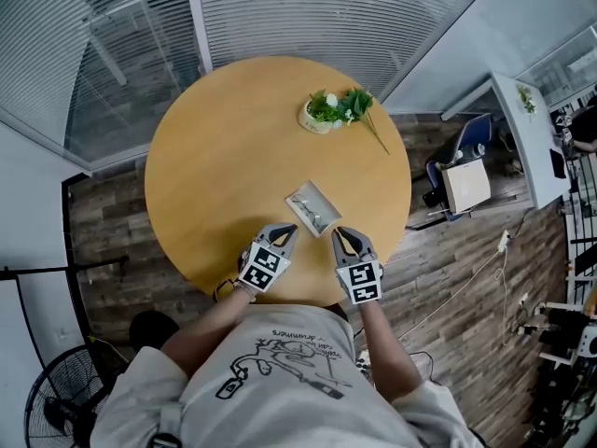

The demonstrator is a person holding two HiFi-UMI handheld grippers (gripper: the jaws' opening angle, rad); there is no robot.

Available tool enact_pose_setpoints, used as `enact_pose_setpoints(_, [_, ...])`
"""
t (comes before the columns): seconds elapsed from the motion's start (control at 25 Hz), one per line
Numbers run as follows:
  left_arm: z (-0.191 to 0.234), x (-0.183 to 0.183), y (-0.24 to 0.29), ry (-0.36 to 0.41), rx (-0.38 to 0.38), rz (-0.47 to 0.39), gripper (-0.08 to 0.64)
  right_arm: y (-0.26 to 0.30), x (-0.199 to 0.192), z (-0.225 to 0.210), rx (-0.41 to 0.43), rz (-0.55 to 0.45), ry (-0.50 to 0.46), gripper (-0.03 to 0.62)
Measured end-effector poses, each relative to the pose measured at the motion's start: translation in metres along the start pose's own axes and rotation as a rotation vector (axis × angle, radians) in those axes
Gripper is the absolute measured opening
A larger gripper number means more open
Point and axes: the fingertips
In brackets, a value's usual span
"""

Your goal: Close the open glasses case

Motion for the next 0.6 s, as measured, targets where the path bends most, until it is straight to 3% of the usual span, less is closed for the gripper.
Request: enact_pose_setpoints(0.6, [0.004, -0.012, 0.033, 0.002, -0.013, 0.043, 0.018, 0.024, -0.034, -0.020, -0.002, 0.070, 0.002, 0.054])
Point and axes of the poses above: the fingertips, and each gripper's own axes: y forward along the fingers, z to its left, x out of its top, and after that the axes turned 5 degrees about -z, right-handed
